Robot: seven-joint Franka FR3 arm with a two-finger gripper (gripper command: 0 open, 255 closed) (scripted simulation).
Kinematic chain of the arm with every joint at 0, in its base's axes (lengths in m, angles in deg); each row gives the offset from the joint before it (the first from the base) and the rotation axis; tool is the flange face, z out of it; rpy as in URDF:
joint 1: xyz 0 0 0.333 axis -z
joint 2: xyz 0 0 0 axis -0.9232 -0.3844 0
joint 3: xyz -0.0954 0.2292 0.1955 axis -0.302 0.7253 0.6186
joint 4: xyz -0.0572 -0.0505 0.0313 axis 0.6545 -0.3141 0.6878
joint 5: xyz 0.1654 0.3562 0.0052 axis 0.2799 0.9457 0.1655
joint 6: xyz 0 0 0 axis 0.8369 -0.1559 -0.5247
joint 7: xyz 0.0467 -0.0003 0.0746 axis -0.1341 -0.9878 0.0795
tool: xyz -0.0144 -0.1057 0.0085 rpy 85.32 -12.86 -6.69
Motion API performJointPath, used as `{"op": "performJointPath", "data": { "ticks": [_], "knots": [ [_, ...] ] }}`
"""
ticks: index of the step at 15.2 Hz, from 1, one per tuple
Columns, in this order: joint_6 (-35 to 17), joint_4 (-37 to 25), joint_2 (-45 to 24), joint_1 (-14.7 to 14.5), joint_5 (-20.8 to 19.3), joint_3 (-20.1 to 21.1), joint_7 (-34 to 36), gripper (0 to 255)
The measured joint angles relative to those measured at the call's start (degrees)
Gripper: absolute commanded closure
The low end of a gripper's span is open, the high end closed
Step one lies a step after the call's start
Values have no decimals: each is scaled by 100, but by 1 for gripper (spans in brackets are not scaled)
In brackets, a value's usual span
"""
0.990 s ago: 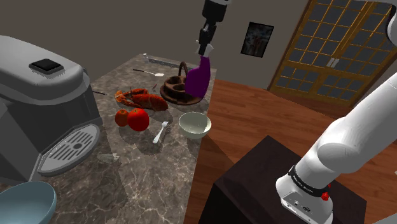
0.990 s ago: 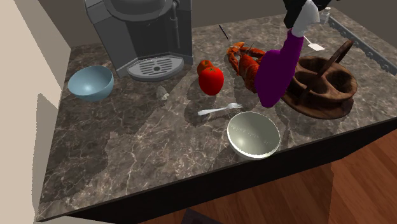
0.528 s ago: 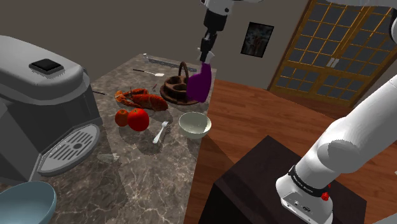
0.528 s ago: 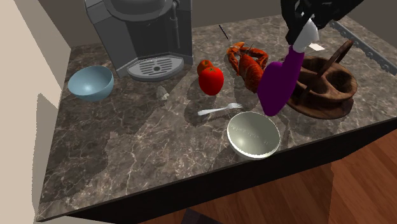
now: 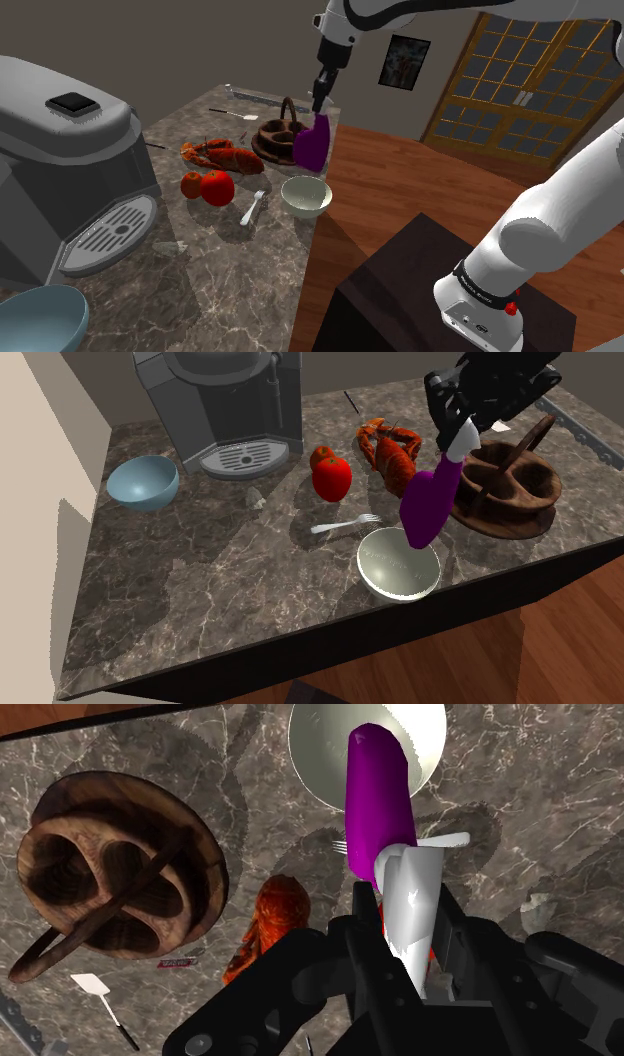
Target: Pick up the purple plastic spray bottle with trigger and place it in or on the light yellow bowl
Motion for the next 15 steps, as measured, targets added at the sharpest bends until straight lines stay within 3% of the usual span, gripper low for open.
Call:
{"op": "performJointPath", "data": {
  "ticks": [15],
  "knots": [
    [-1134,926,-212,-16,-33,41,27,255]
  ]
}}
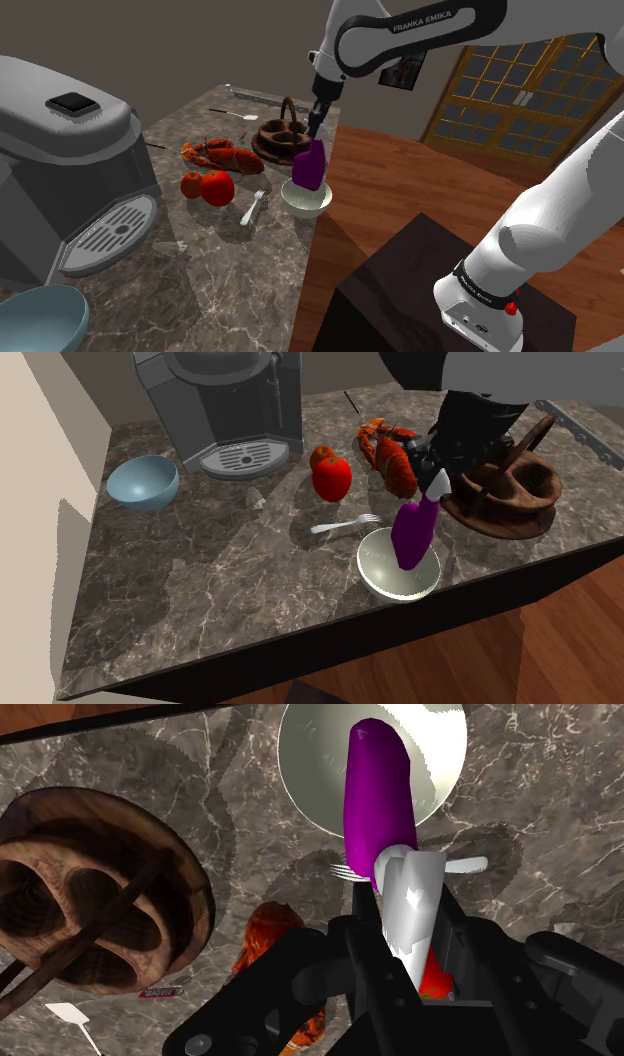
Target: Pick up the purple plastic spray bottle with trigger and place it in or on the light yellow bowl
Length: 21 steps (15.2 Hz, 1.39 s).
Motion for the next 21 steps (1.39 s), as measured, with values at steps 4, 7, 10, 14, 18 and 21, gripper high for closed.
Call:
{"op": "performJointPath", "data": {
  "ticks": [4,7,10,14,18,21],
  "knots": [
    [-186,133,-53,-3,-11,9,11,255],
    [-202,148,-53,-3,-11,7,8,255],
    [-205,149,-54,-3,-11,8,8,0],
    [-206,149,-54,-3,-11,8,8,0],
    [182,-83,111,1,25,-10,-16,0],
    [451,-231,233,11,53,-36,-55,0]
  ]
}}
